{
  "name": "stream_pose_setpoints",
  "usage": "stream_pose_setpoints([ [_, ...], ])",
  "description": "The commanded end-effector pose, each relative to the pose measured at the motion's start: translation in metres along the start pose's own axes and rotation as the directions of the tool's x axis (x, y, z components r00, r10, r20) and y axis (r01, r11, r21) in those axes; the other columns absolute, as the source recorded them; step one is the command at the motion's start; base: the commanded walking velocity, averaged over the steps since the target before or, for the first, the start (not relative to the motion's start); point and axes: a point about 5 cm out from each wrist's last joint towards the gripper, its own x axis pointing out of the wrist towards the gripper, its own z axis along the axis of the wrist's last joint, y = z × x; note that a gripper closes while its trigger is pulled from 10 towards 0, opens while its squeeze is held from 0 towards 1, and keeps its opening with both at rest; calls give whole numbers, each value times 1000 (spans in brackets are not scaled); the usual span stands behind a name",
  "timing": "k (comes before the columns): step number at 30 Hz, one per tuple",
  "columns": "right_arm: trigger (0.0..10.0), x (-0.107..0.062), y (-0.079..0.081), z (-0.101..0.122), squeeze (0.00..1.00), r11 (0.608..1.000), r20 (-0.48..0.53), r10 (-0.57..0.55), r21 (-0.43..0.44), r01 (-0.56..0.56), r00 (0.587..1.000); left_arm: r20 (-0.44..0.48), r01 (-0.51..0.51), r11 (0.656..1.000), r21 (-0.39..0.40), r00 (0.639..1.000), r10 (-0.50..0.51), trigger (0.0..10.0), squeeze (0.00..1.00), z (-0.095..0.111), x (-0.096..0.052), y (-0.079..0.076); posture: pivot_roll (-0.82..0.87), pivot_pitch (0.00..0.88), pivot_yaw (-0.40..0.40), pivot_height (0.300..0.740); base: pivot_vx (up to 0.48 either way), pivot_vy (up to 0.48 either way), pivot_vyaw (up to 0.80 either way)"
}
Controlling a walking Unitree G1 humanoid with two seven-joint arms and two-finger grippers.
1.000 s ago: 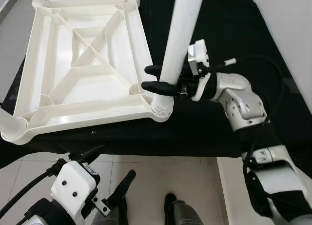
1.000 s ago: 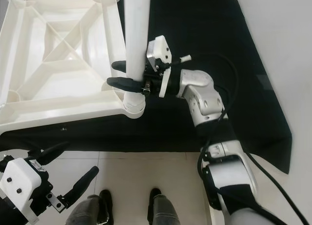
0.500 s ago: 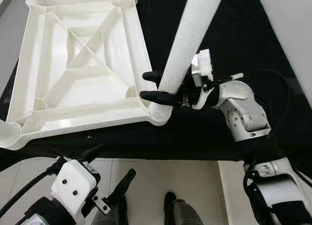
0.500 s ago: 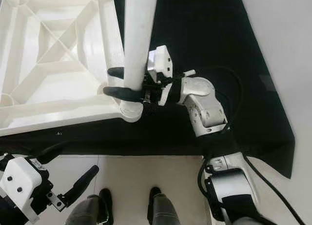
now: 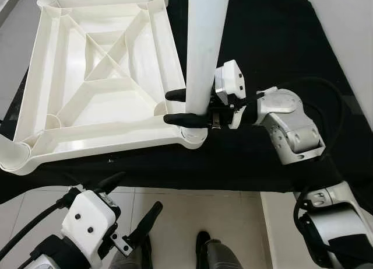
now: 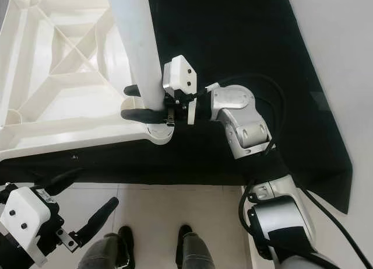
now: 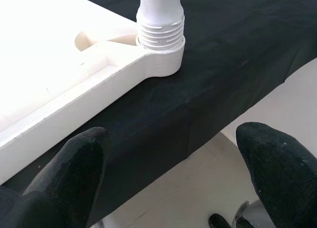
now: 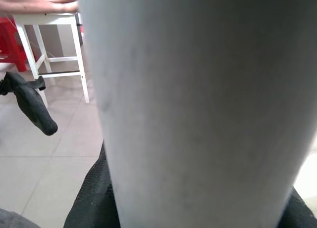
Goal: Building children table
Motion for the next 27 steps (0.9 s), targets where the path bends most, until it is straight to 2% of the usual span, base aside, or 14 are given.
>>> stream_pose_setpoints([
  [1,10000,-5,5,-34,0,986,-108,-18,161,35,994,-12,19,1000,-8,1000,-19,10000,0,0,-2,-4,88,368,-76,740,0,0,0],
  [5,10000,-5,0,-36,0,975,-117,-62,206,85,991,-13,18,1000,-9,1000,-19,10000,0,0,-2,-4,88,368,-76,740,0,0,0],
  [16,10000,-6,0,-39,0,954,-74,-115,270,131,991,-14,19,1000,-9,1000,-19,10000,0,0,-2,-4,88,368,-76,740,0,0,0],
  [20,10000,-7,2,-40,0,948,-31,-151,279,154,988,-14,18,1000,-9,1000,-18,10000,0,0,-2,-4,88,368,-76,740,0,0,0],
  [22,10000,-7,9,-36,0,958,58,-138,263,118,989,-15,18,1000,-9,1000,-18,10000,0,0,-2,-4,87,368,-75,740,0,0,0],
  [27,10000,-8,15,-35,0,961,92,-125,259,97,988,-16,18,1000,-9,1000,-18,10000,0,0,-1,-4,87,368,-75,740,0,0,0],
])
